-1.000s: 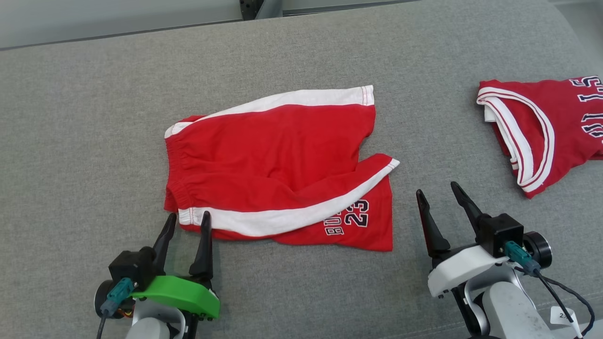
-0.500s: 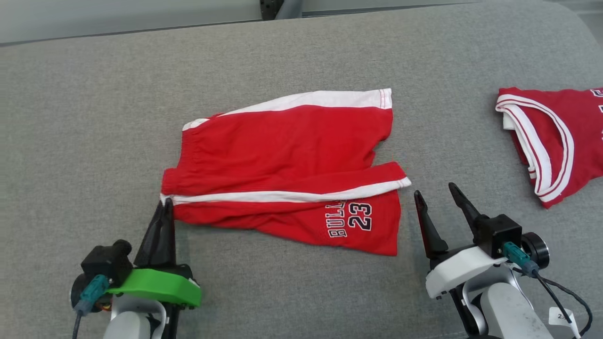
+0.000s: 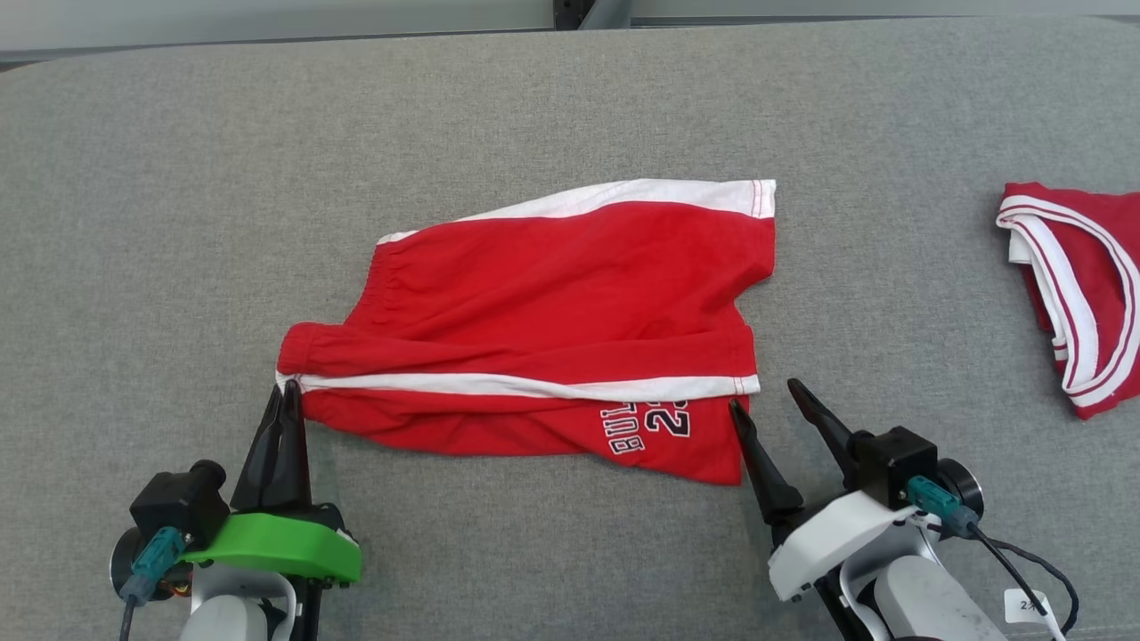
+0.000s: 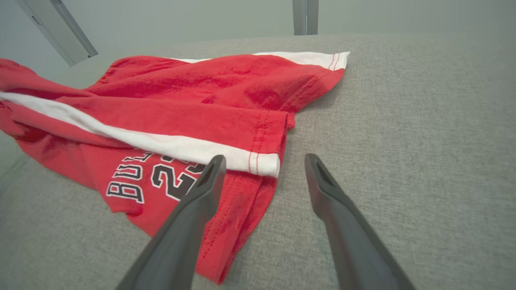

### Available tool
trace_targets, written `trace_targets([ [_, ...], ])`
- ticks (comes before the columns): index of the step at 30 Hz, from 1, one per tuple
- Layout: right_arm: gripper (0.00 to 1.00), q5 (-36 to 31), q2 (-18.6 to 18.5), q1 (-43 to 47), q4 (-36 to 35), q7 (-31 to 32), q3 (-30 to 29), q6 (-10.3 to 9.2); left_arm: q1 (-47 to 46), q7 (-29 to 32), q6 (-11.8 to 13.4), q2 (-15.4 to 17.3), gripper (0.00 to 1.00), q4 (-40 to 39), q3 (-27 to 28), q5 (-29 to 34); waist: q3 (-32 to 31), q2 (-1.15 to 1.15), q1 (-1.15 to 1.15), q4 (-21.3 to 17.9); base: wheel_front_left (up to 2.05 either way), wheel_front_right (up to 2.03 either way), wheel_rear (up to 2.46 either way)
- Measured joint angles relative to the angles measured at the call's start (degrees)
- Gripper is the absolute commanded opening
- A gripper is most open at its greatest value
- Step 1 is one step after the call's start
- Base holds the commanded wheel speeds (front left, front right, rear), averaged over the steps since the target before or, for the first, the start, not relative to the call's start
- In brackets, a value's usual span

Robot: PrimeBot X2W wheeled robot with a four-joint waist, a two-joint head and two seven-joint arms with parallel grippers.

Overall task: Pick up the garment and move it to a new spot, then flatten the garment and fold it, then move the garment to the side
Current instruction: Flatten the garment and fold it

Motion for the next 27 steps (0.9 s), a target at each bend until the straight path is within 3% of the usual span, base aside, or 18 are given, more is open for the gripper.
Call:
trace_targets([
  [13, 1.00, 3.70, -1.99, -3.12, 4.11, 0.00, 3.76, 0.00, -0.59, 0.01, 0.00, 0.00, 0.00, 0.14, -1.02, -0.49, 1.00, 0.00, 0.00, 0.78, 0.00, 0.00, 0.00],
  [18, 0.85, 3.79, -2.30, -4.46, 5.15, 0.00, 4.41, 0.00, -0.62, 0.01, 0.00, 0.00, 0.00, 0.32, -1.42, -0.58, 1.52, 0.00, 0.00, 1.34, 0.00, 0.00, 0.00],
  [22, 0.84, 3.81, -2.46, -4.88, 5.71, 0.00, 4.71, 0.00, -0.71, 0.01, 0.00, 0.00, 0.00, 0.32, -1.66, -0.82, 1.93, 0.00, 0.00, 1.65, 0.00, 0.00, 0.00],
  [24, 0.77, 3.77, -2.48, -5.12, 6.32, 0.00, 4.87, 0.00, -0.80, 0.01, 0.00, 0.00, 0.00, 0.34, -1.78, -0.83, 2.12, 0.00, 0.00, 1.77, 0.00, 0.00, 0.00],
  [25, 0.54, 3.77, -2.49, -5.23, 6.45, 0.00, 4.90, -0.01, -0.91, 0.01, 0.00, -0.01, 0.00, 0.36, -1.83, -0.89, 2.18, 0.00, 0.00, 1.83, 0.00, 0.00, 0.00],
  [27, 0.29, 3.75, -2.50, -5.43, 6.50, 0.00, 5.10, -0.01, -1.09, 0.01, 0.00, 0.00, 0.00, 0.40, -1.92, -0.89, 2.24, 0.00, 0.00, 1.93, 0.00, 0.00, 0.00],
])
